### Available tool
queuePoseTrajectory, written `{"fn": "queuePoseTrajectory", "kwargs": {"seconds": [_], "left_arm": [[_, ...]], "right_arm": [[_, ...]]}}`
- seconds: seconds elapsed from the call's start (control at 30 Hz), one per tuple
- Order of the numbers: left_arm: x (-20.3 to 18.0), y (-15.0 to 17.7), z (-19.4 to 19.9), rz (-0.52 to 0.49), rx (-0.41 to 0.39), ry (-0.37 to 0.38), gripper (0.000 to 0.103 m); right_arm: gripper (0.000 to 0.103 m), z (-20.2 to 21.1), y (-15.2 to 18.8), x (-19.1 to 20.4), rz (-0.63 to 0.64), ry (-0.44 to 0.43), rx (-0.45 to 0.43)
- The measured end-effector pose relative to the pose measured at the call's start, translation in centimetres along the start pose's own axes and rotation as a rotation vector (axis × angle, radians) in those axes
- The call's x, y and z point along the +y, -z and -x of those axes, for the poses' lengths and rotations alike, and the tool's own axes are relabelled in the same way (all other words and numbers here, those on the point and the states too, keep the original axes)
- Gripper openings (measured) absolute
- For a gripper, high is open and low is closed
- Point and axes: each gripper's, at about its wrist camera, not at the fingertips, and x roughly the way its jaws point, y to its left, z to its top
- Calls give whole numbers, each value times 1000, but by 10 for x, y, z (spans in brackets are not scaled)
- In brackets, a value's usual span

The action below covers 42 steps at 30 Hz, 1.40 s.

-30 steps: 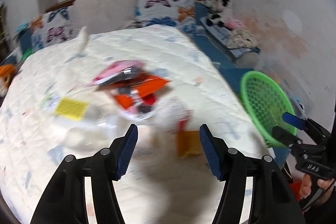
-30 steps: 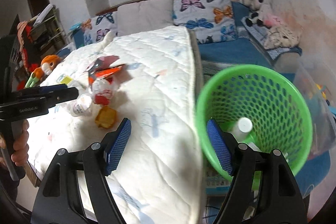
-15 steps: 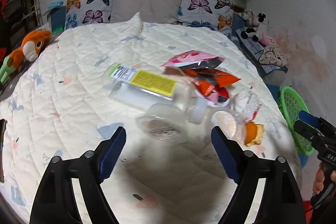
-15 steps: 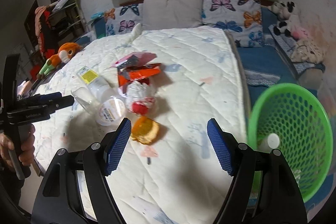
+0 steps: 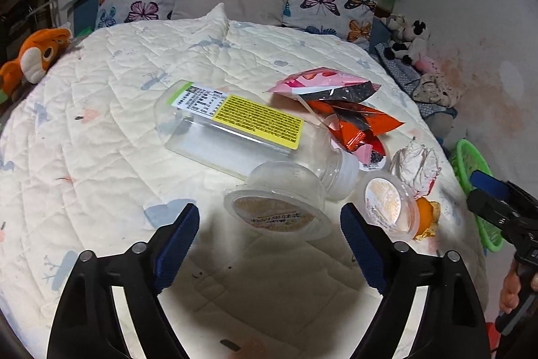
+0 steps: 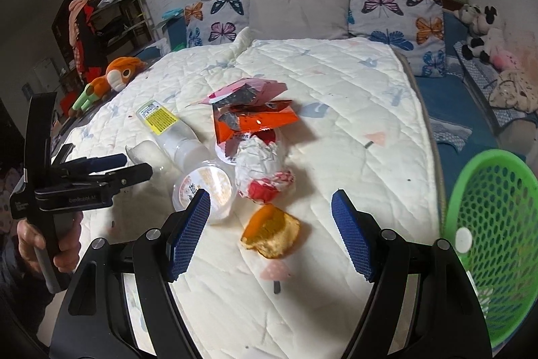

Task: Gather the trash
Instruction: 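Grasp the foil ball with the right tool while the left tool grasps the round clear tub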

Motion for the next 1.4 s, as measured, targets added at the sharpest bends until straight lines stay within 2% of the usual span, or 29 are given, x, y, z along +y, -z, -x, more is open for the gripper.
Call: {"fn": "queuePoseTrajectory", "kwargs": {"seconds": [0.17, 0.3, 0.53, 0.63, 0.77, 1.0, 1.23, 1.4], "left_arm": [[2, -1, -4, 13, -3, 56, 69], [0, 0, -4, 4, -10, 60, 62], [-1, 2, 9, -12, -33, 62, 61], [-1, 2, 17, -16, -48, 68, 61], [-5, 2, 28, -26, -65, 76, 61], [-23, -2, 47, -53, -88, 117, 61], [-57, -11, 54, -103, -98, 168, 61], [-93, -15, 49, -159, -85, 209, 61]], "right_arm": [[75, -11, -8, -1, -21, -30, 3], [74, -27, -13, -1, -21, -20, 19], [62, -53, -11, -9, -61, -26, 75], [54, -56, -9, -11, -80, -47, 79], [49, -48, -8, -11, -84, -54, 57], [48, -17, -7, -18, -93, -43, -6], [48, 21, -1, -38, -127, -13, -74], [48, 50, 10, -66, -170, 49, -112]]}}
